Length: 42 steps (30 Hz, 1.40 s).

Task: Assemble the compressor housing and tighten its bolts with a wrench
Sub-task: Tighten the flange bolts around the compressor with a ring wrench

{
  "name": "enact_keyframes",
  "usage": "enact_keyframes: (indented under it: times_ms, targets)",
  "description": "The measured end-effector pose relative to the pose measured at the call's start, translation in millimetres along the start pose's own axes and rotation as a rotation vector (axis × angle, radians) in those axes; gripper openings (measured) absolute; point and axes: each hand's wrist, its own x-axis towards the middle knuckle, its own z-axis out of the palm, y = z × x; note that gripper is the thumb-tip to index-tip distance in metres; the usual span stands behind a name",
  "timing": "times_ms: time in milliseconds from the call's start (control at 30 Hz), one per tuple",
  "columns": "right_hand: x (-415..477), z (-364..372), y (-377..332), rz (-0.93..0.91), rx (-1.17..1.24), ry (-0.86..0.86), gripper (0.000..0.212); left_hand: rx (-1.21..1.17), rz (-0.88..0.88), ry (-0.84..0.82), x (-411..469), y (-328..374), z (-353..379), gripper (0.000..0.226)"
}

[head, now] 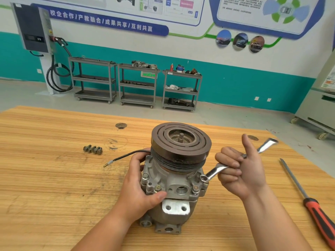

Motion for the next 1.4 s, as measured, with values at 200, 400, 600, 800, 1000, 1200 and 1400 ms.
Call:
enact_keyframes:
  times_ms: [200,400,600,800,1000,1200,1400]
  targets:
    - [23,-7,-5,0.182,0.034,-0.049,0.052,-0.034,0.004,-0.010,0,4,2,0.101]
    - [21,-1,-2,0.129,0.020,0.019,0.054,-0.038,-0.003,-0.007,0,7,2,0.103]
    - [-22,12,25,-0.342,0.038,0.325,0.052,-0.019,-0.033,0.012,0,4,2,0.105]
    - [-59,41,72,-0.723,-0.045,0.629,0.049,0.016,-0.021,0.025,-2,-2,2,0.084]
    - [-63,41,83,-0.817,-0.180,0.243,0.028,0.001,-0.030,0.010,-1,-2,2,0.086]
    - [-52,33,31,-0.699,-0.188,0.252,0.060,-0.003,-0.020,0.005,-2,0,2,0.083]
    - [-6,-2,1,-0.285,-0.083,0.145,0.058,-0.009,-0.002,-0.009,-1,2,2,0.082]
